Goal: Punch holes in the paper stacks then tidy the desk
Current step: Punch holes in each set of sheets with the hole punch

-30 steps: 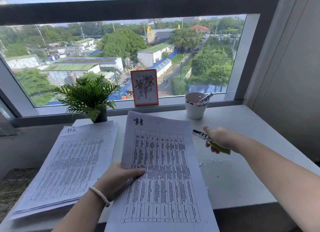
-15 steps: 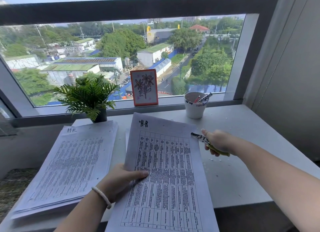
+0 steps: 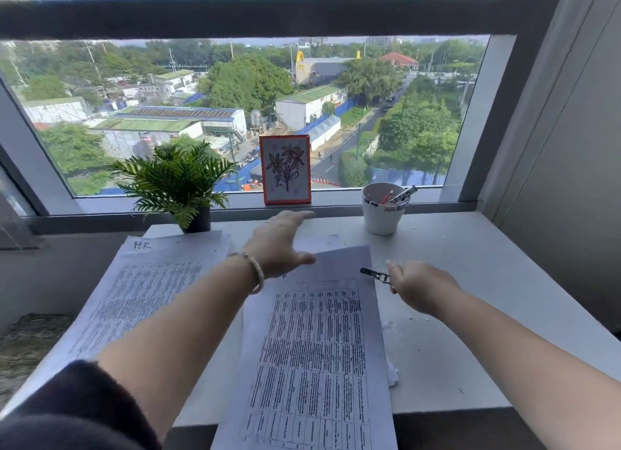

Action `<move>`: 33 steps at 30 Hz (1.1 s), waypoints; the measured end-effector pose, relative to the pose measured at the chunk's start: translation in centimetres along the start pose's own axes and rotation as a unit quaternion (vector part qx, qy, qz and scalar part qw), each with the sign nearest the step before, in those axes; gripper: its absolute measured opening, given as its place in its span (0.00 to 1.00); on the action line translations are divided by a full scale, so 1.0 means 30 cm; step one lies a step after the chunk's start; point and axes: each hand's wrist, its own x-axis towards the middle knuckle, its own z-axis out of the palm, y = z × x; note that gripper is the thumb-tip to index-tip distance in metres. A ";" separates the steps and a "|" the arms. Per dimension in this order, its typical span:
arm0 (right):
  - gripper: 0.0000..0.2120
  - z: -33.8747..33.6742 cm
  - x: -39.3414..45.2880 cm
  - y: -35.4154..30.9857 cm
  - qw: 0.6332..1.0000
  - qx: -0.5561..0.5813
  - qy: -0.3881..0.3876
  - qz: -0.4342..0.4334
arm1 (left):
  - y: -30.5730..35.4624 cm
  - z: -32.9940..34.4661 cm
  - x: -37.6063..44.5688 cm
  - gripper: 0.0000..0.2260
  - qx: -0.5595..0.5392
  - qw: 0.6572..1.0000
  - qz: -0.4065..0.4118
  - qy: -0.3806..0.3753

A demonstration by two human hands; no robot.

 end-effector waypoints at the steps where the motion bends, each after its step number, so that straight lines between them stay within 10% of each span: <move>1: 0.24 -0.001 -0.006 -0.006 1.000 -0.008 0.002 -0.010 | 0.049 0.009 0.045 0.35 0.035 0.998 0.035 -0.047; 7: 0.25 -0.005 -0.027 0.018 0.999 -0.023 -0.008 -0.030 | 0.168 0.108 0.186 0.17 0.031 0.972 0.055 -0.225; 33: 0.21 0.022 -0.040 0.059 0.998 -0.017 -0.067 0.006 | 0.204 0.189 0.112 0.07 0.011 0.981 0.046 -0.187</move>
